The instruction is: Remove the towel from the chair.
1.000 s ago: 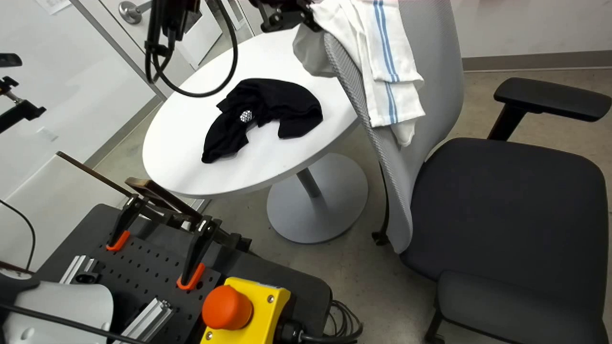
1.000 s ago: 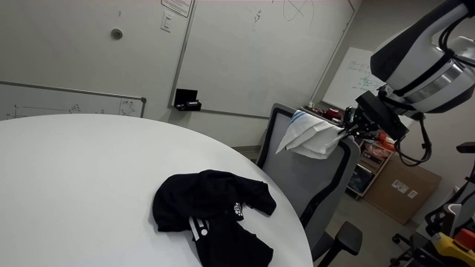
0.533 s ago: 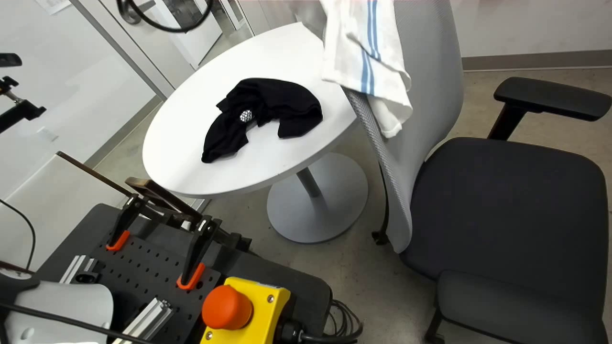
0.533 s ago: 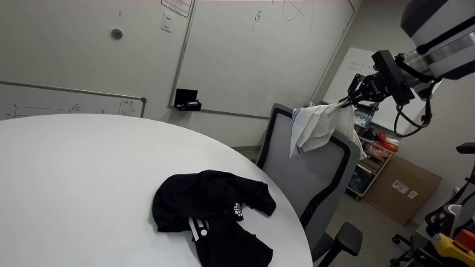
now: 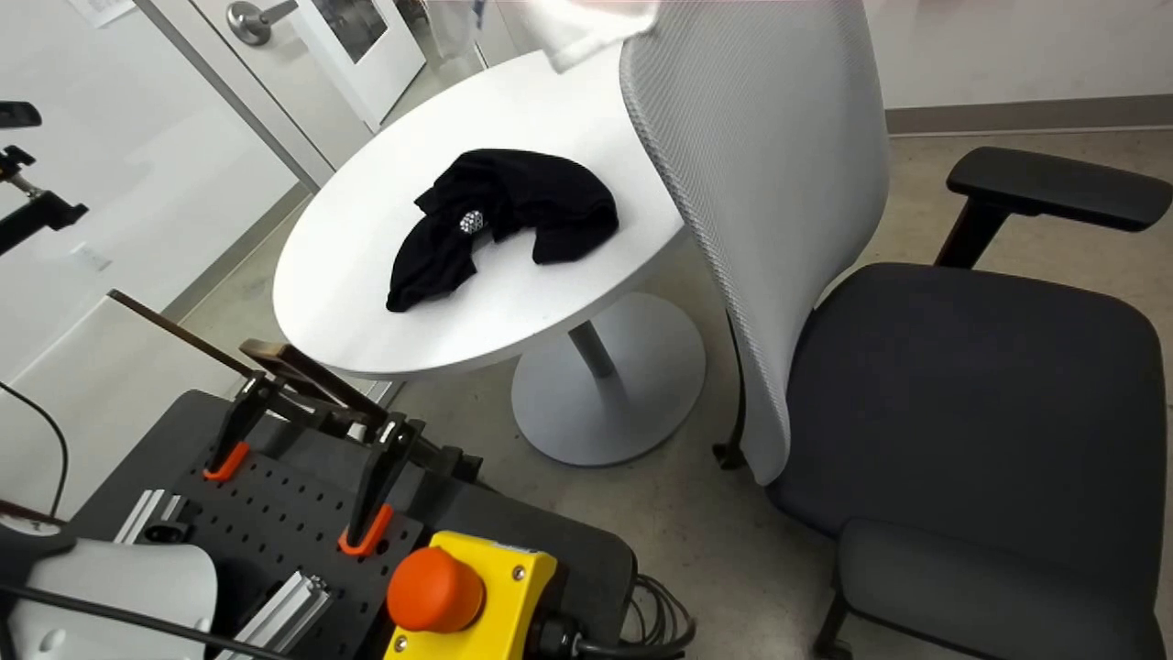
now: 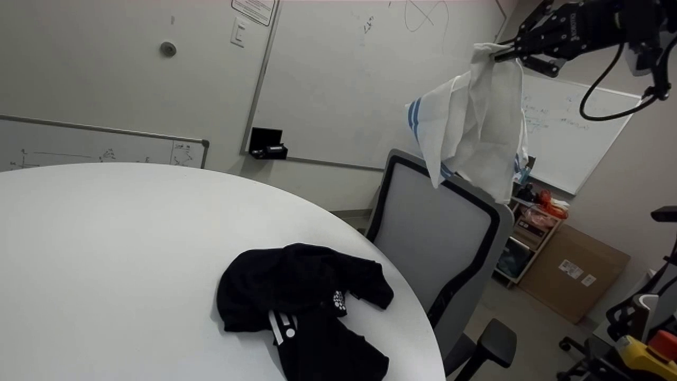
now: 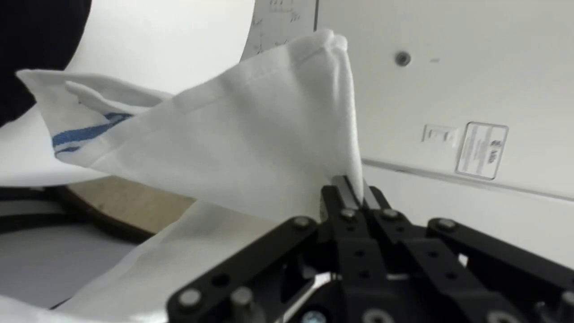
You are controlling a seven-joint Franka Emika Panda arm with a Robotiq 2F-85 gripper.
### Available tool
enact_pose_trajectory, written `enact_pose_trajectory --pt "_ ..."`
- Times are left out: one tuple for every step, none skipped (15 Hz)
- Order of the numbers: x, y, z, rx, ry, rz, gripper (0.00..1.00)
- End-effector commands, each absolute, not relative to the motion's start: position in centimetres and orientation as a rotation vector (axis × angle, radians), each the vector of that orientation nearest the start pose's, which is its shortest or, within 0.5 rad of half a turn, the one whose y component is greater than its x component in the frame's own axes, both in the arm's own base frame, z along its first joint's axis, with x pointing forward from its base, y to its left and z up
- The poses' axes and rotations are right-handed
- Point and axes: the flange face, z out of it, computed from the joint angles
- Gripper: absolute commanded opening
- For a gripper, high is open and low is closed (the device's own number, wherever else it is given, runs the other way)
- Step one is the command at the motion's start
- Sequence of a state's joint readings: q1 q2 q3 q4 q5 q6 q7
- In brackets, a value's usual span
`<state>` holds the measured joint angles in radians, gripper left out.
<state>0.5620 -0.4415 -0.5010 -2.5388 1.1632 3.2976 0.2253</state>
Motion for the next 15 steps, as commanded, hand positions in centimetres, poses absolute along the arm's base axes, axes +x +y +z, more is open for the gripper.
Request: enact_pose_trajectory --pt "41.7 -3.1 50.6 -1.651 1.372 -0.860 0.01" --pt "42.0 -1.8 50.7 -1.665 1.359 -0.857 0.01" --pt "42.1 -0.7 50.7 -1.674 1.348 -0.859 0.01" --pt "42.5 0.1 50.3 -1.696 1.345 -0.859 0.01" --pt "42.7 0.8 49.7 -1.722 1.338 -0.853 0.01" --pt "42.9 1.5 48.8 -1.755 1.331 -0.835 0.01" --pt "43.0 2.2 47.5 -1.800 1.322 -0.802 0.01" --pt "42.9 2.8 46.3 -1.838 1.306 -0.760 0.01" --pt "42.8 3.5 45.3 -1.875 1.283 -0.719 0.01" --pt "42.6 4.1 44.3 -1.909 1.263 -0.677 0.01" --pt "42.5 4.7 43.2 -1.946 1.244 -0.635 0.01" --pt "42.4 5.2 42.1 -1.977 1.238 -0.615 0.01" --pt "42.3 5.5 41.0 -2.008 1.239 -0.595 0.01" --pt "42.1 5.7 40.0 -2.037 1.240 -0.588 0.01" --pt "41.8 5.8 39.0 -2.064 1.248 -0.585 0.01"
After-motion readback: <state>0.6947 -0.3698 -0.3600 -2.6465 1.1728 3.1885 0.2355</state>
